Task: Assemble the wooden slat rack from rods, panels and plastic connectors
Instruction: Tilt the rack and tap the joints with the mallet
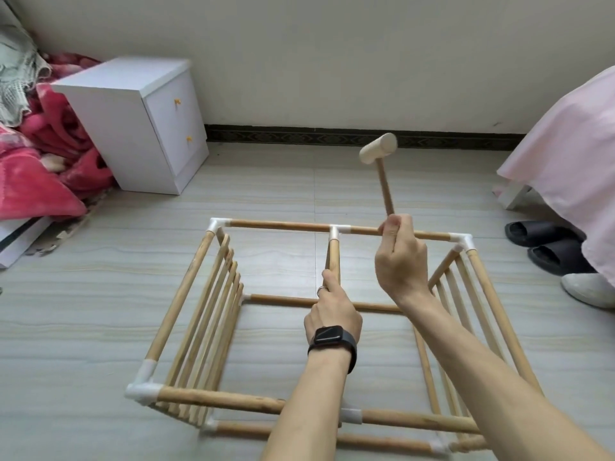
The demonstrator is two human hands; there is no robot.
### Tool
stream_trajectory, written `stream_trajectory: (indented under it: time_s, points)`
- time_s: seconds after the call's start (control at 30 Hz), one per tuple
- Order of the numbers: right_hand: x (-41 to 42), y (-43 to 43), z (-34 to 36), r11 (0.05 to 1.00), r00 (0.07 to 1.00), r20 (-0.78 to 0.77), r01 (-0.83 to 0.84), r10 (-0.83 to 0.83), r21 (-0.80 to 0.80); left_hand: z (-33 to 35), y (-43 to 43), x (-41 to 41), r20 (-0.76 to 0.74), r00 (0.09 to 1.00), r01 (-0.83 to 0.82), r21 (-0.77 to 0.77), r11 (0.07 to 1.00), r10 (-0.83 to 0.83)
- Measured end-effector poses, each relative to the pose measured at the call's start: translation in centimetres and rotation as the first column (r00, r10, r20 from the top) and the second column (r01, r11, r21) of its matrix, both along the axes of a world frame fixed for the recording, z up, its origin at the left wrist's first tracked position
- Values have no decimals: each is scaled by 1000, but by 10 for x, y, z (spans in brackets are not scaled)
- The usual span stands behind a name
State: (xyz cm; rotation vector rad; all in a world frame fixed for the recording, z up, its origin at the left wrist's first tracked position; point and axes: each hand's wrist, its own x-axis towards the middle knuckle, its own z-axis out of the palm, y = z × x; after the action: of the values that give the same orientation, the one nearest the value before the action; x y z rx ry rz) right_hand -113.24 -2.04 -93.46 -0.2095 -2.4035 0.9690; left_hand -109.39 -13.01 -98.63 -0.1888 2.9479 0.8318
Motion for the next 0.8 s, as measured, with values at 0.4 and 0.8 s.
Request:
stream_trajectory:
  time_s: [0.4, 0.8]
  points:
    - [9, 2, -9, 981, 860, 511, -102, 4, 164, -1, 0, -3, 1, 1000, 2, -27, 1000, -2]
    - [146, 93, -36, 994, 976, 198, 104, -95, -34, 5, -40, -72, -26, 999, 38, -204, 978, -45]
